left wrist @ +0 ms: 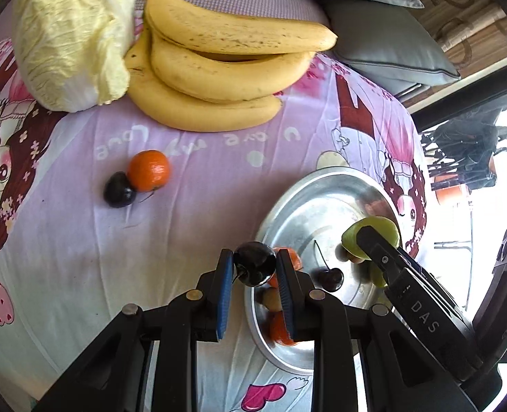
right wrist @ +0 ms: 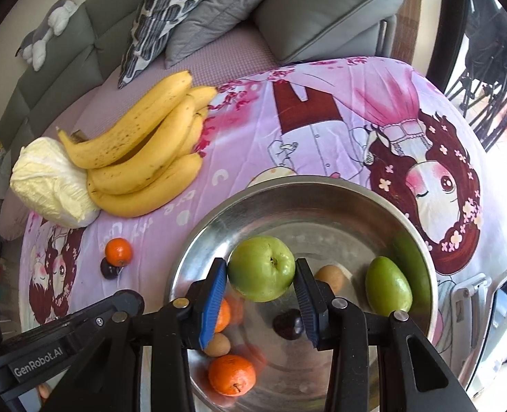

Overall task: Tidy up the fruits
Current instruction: 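Lift and carry the cherry in the left tool and apple in the right tool over the bowl, then open the left tool to drop the cherry while the right tool releases the green apple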

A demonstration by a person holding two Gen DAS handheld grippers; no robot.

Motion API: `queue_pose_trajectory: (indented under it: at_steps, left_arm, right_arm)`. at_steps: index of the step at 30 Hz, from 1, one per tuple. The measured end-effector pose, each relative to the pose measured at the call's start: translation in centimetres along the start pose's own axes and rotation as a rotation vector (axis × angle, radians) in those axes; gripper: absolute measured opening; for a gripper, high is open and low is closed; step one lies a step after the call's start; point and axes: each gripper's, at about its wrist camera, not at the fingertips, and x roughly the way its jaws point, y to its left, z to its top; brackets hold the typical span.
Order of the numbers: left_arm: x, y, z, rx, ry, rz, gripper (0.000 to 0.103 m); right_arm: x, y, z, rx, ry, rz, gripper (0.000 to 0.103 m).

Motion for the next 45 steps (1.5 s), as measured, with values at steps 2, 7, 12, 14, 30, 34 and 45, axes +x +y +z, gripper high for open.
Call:
queue_pose_trajectory:
  at_steps: [2, 7, 12, 14, 30, 34, 45]
  left_arm:
    - [0.4, -1.2, 0.2, 0.02, 0.008, -0.001, 0.026]
    - [1.3, -3.4, 0.7, 0.056, 0.028, 0.004, 0.026]
    - [2.5, -5.0, 1.2, 0.081, 0.051, 0.027, 0.026]
    - [3.0, -5.4, 1.4, 0.085, 0.056, 0.035, 0.026]
    - [5.3, -5.7, 1.7, 0.073, 0.093, 0.062, 0.026]
    - [5.5, -5.7, 1.7, 0.07, 0.096, 0.061, 0.026]
    - [5.0, -5.8, 1.3, 0.056, 0.105, 0.051, 0.031]
  right_arm:
    - [0.0, -1.1, 0.2, 0.028, -0.002, -0.008, 0.043]
    - [0.2, -3.2, 0.7, 0.072, -0.004, -0.025, 0.043]
    - [1.1, -4.0, 0.9, 0.083, 0.017, -0.029, 0.043]
    - [1.5, -4.0, 1.0, 0.078, 0.022, -0.023, 0.043]
    - [2.3, -4.7, 1.2, 0.086, 0.035, -0.011, 0.043]
    - [2.0, -4.5, 1.2, 0.08, 0.021, -0.013, 0.043]
    - [2.1, -4.4, 1.1, 0.082, 0.03, -0.016, 0.043]
